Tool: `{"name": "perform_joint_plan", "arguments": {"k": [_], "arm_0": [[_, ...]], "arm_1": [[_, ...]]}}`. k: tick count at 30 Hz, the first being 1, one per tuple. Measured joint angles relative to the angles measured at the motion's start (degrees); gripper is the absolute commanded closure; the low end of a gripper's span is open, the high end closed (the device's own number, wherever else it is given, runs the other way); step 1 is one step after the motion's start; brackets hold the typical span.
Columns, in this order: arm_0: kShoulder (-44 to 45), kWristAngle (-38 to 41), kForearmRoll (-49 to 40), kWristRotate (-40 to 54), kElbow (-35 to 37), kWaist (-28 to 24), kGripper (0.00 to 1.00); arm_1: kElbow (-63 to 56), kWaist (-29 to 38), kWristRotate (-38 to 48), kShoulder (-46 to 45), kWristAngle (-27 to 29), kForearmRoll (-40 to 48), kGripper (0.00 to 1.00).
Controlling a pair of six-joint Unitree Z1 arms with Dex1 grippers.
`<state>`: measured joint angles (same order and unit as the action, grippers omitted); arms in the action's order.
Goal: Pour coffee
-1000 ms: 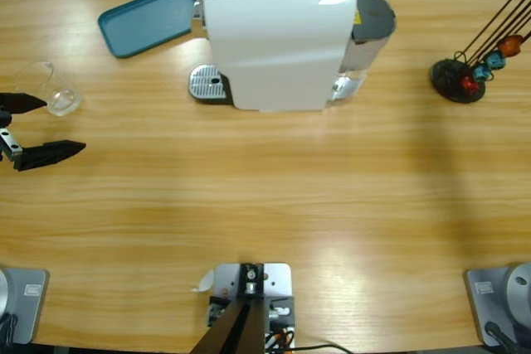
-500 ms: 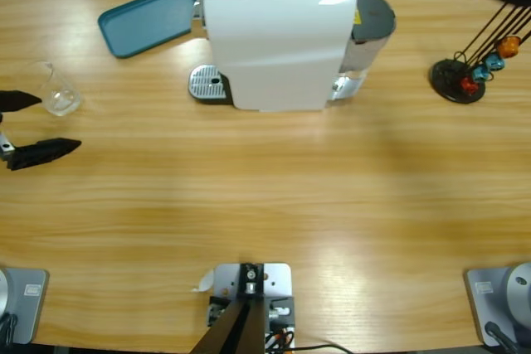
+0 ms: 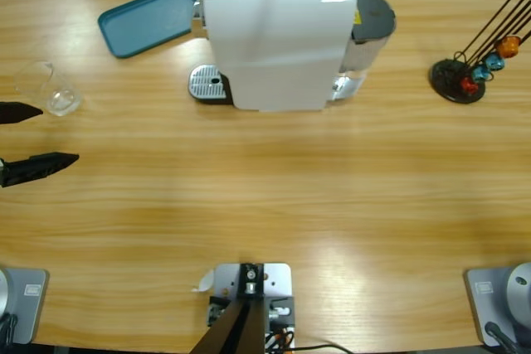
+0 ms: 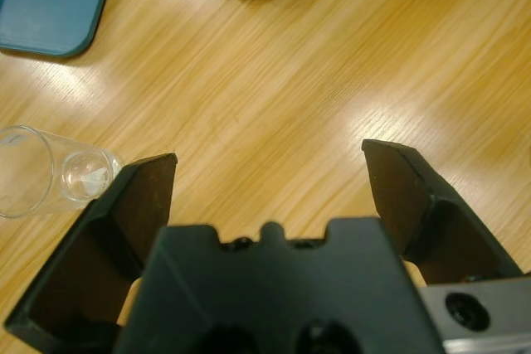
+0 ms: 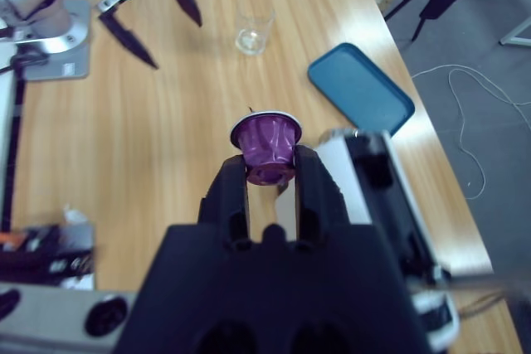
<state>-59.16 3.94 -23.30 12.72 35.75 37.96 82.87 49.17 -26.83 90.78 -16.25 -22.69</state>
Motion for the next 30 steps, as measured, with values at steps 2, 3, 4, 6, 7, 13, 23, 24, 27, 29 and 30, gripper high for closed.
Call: {"name": "perform_joint_plan", "arguments": {"k": [2, 3, 4, 6, 7, 13, 23, 24, 27, 29, 30], "arm_0": [[0.0, 0.0, 0.0, 0.0, 0.0, 0.0, 0.036], [0.0, 0.0, 0.0, 0.0, 0.0, 0.0, 0.036], [0.0, 0.0, 0.0, 0.0, 0.0, 0.0, 0.036], [0.0, 0.0, 0.0, 0.0, 0.0, 0.0, 0.036], [0.0, 0.0, 0.0, 0.0, 0.0, 0.0, 0.036], [0.0, 0.0, 0.0, 0.0, 0.0, 0.0, 0.036], [0.0, 0.0, 0.0, 0.0, 0.0, 0.0, 0.036], [0.0, 0.0, 0.0, 0.0, 0.0, 0.0, 0.036], [0.0, 0.0, 0.0, 0.0, 0.0, 0.0, 0.036], [0.0, 0.0, 0.0, 0.0, 0.0, 0.0, 0.036], [0.0, 0.0, 0.1, 0.0, 0.0, 0.0, 0.036]], "arm_1": [[3.6, 0.1, -0.1, 3.8, 0.1, 0.1, 0.911], [5.0, 0.1, -0.2, 5.3, 0.2, 0.2, 0.911], [6.0, 0.1, -0.2, 6.5, 0.4, 0.3, 0.911], [7.4, 0.0, -0.3, 8.5, 1.1, 0.3, 0.911], [7.6, -0.2, -0.4, 9.1, 1.7, 0.3, 0.911], [7.6, -3.5, -1.4, 10.2, 6.2, 0.8, 0.911], [5.7, -7.8, -2.3, 12.0, 5.5, 2.1, 0.911], [5.6, -7.8, -2.4, 12.3, 5.1, 2.1, 0.911], [5.1, -7.8, -2.4, 12.7, 4.3, 2.2, 0.911], [4.9, -7.8, -2.4, 12.7, 3.9, 2.4, 0.911], [4.9, -7.8, -2.4, 12.7, 3.7, 2.5, 0.911]]}}
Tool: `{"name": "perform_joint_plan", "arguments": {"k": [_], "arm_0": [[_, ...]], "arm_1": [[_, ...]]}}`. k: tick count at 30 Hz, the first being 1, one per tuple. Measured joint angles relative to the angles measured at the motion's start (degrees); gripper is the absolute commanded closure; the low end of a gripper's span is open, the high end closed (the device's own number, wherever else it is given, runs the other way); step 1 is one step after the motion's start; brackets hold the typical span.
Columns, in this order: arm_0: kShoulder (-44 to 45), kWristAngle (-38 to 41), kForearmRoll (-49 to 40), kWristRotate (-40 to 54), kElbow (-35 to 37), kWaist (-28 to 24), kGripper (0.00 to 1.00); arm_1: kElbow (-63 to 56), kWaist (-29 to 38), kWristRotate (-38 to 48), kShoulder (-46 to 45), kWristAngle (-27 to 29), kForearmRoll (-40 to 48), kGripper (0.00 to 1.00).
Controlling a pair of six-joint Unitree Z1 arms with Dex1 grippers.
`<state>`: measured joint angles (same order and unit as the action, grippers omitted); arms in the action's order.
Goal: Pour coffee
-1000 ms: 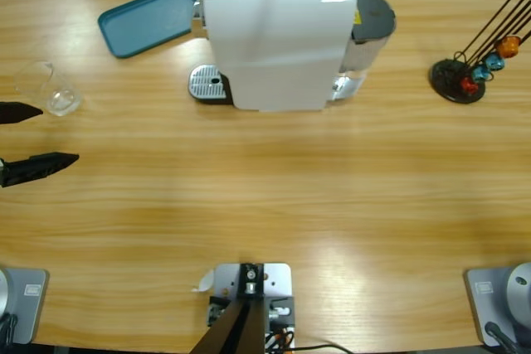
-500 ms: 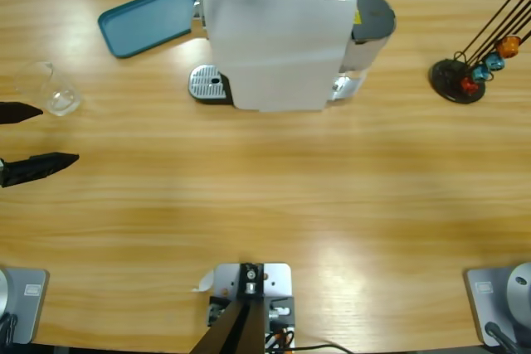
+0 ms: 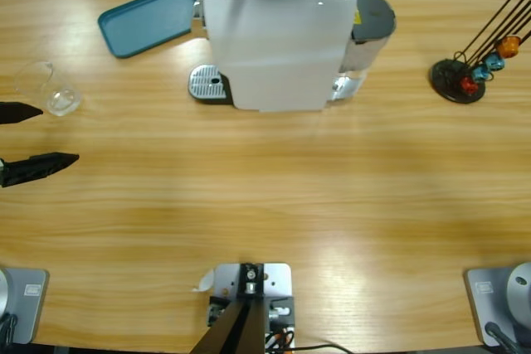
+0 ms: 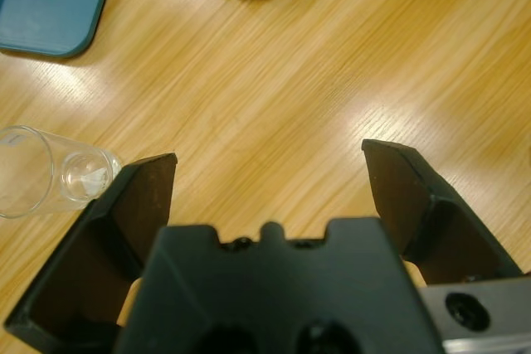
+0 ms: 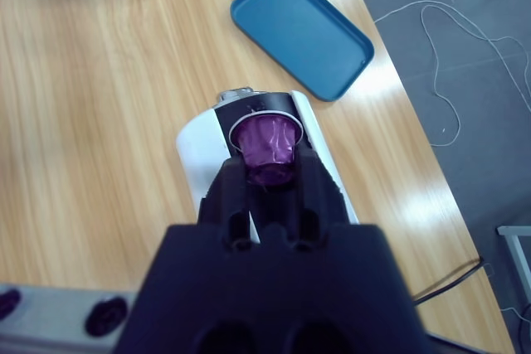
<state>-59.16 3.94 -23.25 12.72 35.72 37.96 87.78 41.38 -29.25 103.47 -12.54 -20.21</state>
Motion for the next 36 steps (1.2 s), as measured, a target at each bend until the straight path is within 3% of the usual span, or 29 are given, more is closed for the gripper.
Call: {"name": "perform_joint_plan", "arguments": {"k": [19, 20, 21, 22, 23, 24, 34, 35, 36], "arm_0": [[0.3, 0.0, 0.0, 0.0, 0.0, 0.0, 0.036], [0.3, 0.0, 0.0, 0.0, 0.0, 0.0, 0.036], [0.3, 0.0, 0.0, 0.0, 0.0, 0.0, 0.036], [0.3, 0.0, 0.0, 0.0, 0.0, 0.0, 0.036], [0.3, 0.0, 0.0, 0.0, -0.1, 0.0, 0.036], [0.3, 0.0, 0.0, 0.0, -0.1, 0.0, 0.036], [0.3, 0.0, 0.0, 0.0, -0.2, 0.0, 0.036], [0.3, 0.0, 0.0, 0.0, -0.2, 0.0, 0.035], [0.3, 0.0, 0.0, 0.0, -0.2, 0.0, 0.032]], "arm_1": [[-1.7, 0.0, 0.2, 0.5, -0.6, 1.1, 0.894], [-1.7, 0.0, 0.3, 0.6, -0.6, 1.1, 0.696], [-1.7, 0.0, 0.3, 0.7, -0.6, 1.2, 0.409], [-1.7, 0.0, 0.3, 0.8, -0.6, 1.2, 0.185], [-1.7, 0.0, 0.3, 0.9, -0.6, 1.2, 0.039], [-1.6, -0.1, 0.3, 0.9, -0.6, 1.2, 0.002], [-1.7, -0.1, 0.8, 1.0, 0.4, 1.6, 0.000], [-1.7, -0.1, 0.8, 1.0, 0.5, 1.7, 0.023], [-1.6, -0.1, 0.8, 1.0, 0.5, 1.9, 0.162]]}}
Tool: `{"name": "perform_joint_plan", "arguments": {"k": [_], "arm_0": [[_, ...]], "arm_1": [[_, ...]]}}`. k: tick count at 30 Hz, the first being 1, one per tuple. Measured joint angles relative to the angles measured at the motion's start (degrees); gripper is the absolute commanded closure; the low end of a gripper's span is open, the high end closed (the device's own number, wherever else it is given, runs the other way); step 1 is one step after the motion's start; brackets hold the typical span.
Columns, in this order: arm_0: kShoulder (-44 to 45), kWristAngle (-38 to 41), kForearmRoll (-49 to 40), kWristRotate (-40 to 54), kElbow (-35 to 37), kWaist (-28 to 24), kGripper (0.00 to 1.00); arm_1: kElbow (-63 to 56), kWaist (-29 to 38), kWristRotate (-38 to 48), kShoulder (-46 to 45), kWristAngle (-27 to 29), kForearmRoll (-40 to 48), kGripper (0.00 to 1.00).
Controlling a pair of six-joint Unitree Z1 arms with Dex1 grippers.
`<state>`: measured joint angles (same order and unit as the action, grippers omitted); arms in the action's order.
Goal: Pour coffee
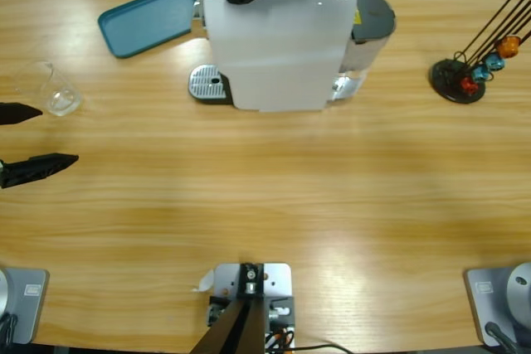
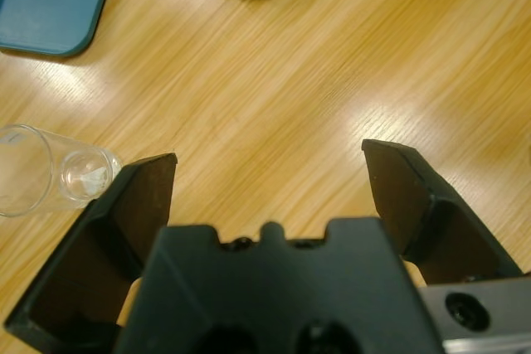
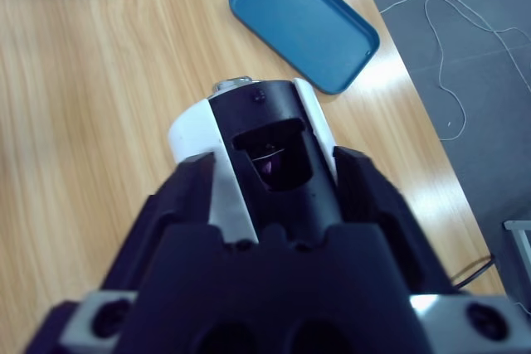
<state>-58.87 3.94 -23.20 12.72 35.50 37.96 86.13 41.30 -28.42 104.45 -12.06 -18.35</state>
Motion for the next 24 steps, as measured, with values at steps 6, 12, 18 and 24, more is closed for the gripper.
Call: {"name": "perform_joint_plan", "arguments": {"k": [6, 12, 18, 24], "arm_0": [[0.4, -0.5, 0.2, -0.1, 0.0, 0.0, 0.032], [3.0, -4.2, 0.2, -3.7, 0.0, 0.0, 0.032], [6.1, -10.6, 0.2, -8.4, 0.0, -0.7, 0.032], [6.2, -6.8, 0.6, -9.3, -0.4, -1.4, 0.032]], "arm_1": [[0.8, 1.9, 6.5, -2.0, -2.1, -1.8, 0.530], [6.3, 6.3, 29.9, -7.6, -5.3, -18.4, 1.000], [1.6, 8.2, 43.0, -14.1, -4.1, -19.4, 1.000], [-8.4, 8.1, 62.6, -21.1, 16.9, -14.9, 1.000]]}}
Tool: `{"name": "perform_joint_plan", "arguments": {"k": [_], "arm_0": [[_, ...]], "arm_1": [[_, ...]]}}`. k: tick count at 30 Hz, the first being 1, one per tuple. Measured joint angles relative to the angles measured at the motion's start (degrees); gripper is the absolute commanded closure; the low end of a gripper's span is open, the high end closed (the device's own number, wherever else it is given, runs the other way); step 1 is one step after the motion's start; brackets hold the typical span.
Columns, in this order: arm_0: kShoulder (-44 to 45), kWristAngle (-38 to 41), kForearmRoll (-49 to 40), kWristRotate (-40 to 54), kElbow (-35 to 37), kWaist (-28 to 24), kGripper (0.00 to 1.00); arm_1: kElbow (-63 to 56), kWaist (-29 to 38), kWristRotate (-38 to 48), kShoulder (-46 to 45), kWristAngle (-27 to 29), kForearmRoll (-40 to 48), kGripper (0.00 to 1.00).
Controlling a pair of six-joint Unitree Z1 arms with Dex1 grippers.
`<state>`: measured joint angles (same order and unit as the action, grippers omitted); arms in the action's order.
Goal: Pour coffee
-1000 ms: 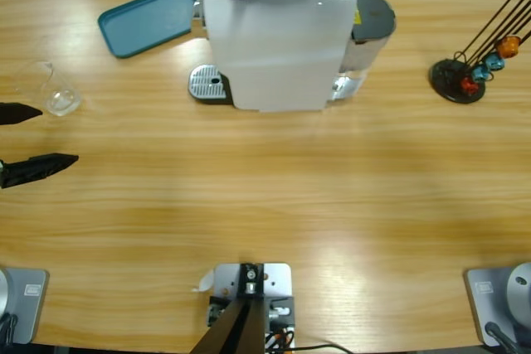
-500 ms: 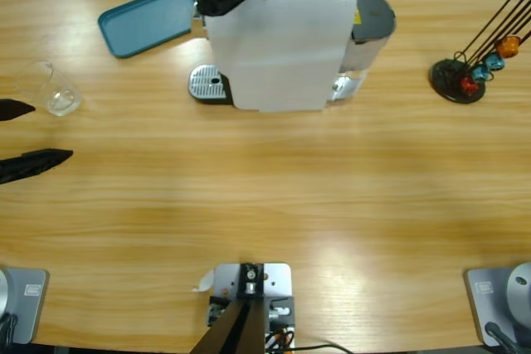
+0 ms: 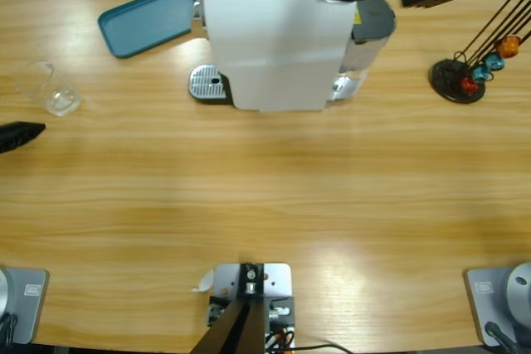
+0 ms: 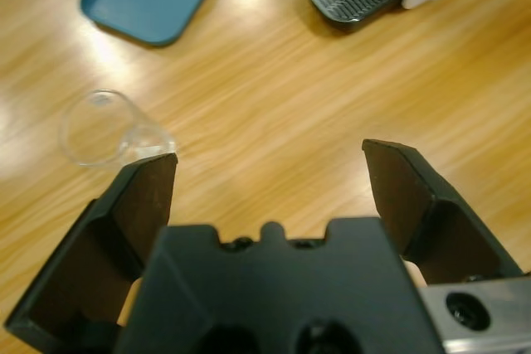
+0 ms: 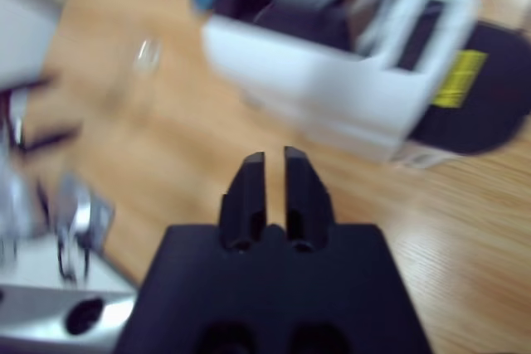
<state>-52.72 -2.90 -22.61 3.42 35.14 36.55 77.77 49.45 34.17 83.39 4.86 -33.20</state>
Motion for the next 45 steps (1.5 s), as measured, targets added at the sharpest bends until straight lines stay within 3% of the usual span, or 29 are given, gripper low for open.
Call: {"name": "perform_joint_plan", "arguments": {"k": [4, 9, 20, 38, 45], "arm_0": [[0.1, 2.5, 0.1, 0.0, -0.8, 0.0, 0.032], [0.1, 2.7, 0.3, 0.0, -0.9, 0.0, 0.032], [0.5, 2.7, 0.4, 0.0, -1.5, 0.0, 0.032], [0.5, 4.5, 0.7, 0.0, -1.6, 0.0, 0.032], [0.5, 4.5, 0.9, 0.0, -1.8, 0.0, 0.037]], "arm_1": [[-2.1, -1.8, 10.1, -1.0, 10.8, 6.1, 1.000], [-0.8, -3.7, 17.2, 2.0, 14.0, 12.4, 1.000], [0.5, -3.5, 25.6, 5.8, 8.5, 23.8, 1.000], [4.5, -2.3, 22.4, 14.8, -0.2, 25.9, 1.000], [7.0, -0.1, 18.3, 18.0, -0.6, 24.2, 1.000]]}}
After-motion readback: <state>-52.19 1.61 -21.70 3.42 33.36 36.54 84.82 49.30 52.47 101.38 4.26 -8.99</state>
